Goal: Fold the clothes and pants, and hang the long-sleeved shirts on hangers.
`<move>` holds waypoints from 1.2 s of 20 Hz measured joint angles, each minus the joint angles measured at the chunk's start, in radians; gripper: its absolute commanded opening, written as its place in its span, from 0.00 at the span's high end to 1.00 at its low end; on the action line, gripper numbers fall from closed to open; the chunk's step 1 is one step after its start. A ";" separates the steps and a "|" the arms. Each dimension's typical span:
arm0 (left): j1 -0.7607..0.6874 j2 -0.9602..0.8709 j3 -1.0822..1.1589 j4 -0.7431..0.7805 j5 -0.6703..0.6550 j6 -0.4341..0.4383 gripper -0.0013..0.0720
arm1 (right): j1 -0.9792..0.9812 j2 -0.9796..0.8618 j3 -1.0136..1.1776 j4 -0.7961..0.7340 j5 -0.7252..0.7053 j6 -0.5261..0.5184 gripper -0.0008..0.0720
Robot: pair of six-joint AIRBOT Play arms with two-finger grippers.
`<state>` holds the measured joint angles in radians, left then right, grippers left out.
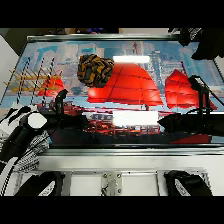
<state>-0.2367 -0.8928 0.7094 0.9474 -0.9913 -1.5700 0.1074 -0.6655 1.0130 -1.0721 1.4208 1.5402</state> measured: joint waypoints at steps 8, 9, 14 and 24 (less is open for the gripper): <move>0.000 0.000 -0.019 -0.005 0.006 0.000 0.96 | 0.000 0.000 -0.002 0.000 0.000 0.000 0.96; 0.000 0.000 -0.019 -0.005 0.006 0.001 0.96 | 0.000 0.000 -0.002 0.000 0.000 0.000 0.96; 0.003 0.000 -0.016 -0.001 0.015 0.003 0.50 | 0.000 0.000 -0.002 0.000 0.000 0.000 0.96; 0.383 -0.002 0.253 0.581 -0.029 0.038 0.01 | 0.000 -0.001 -0.002 0.000 0.000 0.000 0.96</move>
<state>0.1463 -0.8951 0.9627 1.5288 -1.0206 -1.5322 0.1074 -0.6662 1.0107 -1.0721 1.4208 1.5402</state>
